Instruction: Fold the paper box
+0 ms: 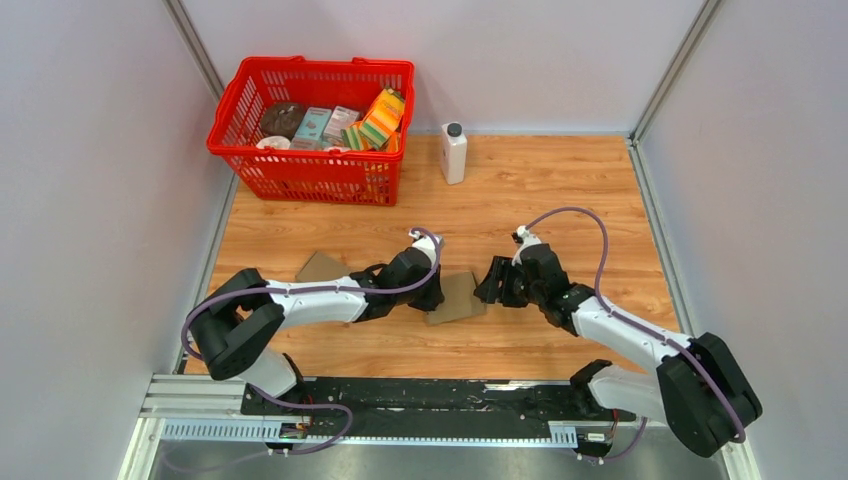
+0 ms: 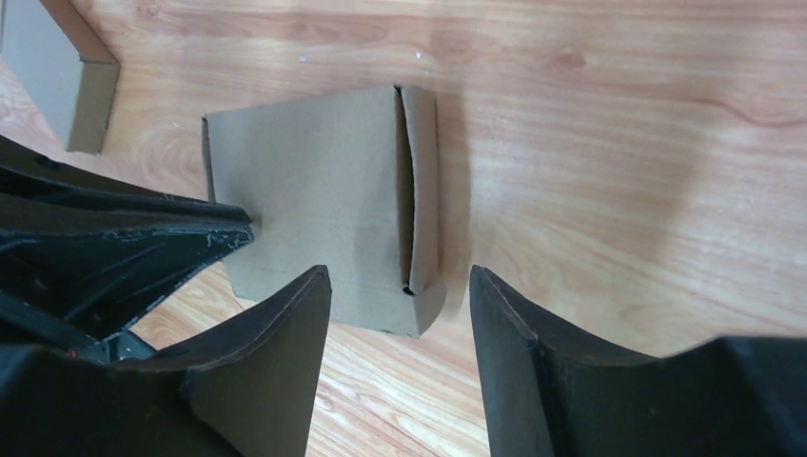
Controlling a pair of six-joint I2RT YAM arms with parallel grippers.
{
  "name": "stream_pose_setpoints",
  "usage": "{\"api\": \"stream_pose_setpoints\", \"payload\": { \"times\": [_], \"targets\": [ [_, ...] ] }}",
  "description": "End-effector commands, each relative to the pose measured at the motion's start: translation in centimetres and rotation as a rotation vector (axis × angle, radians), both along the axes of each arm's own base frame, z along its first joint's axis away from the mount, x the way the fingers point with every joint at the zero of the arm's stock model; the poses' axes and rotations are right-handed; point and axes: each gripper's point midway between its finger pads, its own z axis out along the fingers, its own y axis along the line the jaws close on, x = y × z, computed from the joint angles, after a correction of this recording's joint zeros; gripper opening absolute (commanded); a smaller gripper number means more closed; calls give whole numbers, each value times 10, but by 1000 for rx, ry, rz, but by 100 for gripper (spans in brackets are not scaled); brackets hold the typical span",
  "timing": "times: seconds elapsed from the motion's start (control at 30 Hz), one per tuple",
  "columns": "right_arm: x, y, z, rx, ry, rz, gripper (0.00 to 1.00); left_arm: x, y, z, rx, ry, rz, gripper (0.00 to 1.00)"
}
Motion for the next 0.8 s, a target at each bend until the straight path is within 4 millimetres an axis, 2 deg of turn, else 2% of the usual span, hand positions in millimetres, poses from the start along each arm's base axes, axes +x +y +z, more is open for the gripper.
{"api": "stream_pose_setpoints", "payload": {
  "times": [0.0, 0.03, 0.13, 0.2, 0.3, 0.33, 0.4, 0.43, 0.53, 0.6, 0.67, 0.77],
  "targets": [
    [15, 20, 26, 78, -43, 97, 57, 1, -4, 5, -36, -4, -3, 16],
    [15, 22, 20, 77, -26, 109, 51, 1, -4, 8, -37, -11, -7, 17],
    [21, 28, 16, 79, -37, 136, 42, 2, -2, 13, -23, -24, -7, 18],
    [22, 28, 10, 69, -28, 136, 41, 4, -3, 20, -26, -32, -11, 20],
    [24, 23, -1, 32, -22, 121, 35, 4, 1, 32, -34, -35, 1, 29],
    [25, 20, -3, 16, -25, 110, 34, 1, 8, 37, -29, -25, 19, 35],
    [25, 18, -5, 7, -27, 105, 33, 4, 21, 42, -18, -35, 78, 40],
    [26, 16, -5, 1, -29, 99, 33, 2, 29, 52, -23, -49, 99, 46],
    [26, 17, -6, -4, -29, 107, 32, 3, 62, 51, 41, -59, 212, 50],
    [27, 17, -6, -7, -32, 112, 32, 2, 75, 47, 62, -31, 260, 50],
    [27, 17, -6, -14, -35, 113, 33, 1, 83, 39, 68, 16, 278, 50],
    [29, 18, -7, -22, -38, 118, 33, 3, 76, 31, 23, 73, 269, 51]
  ]
}}
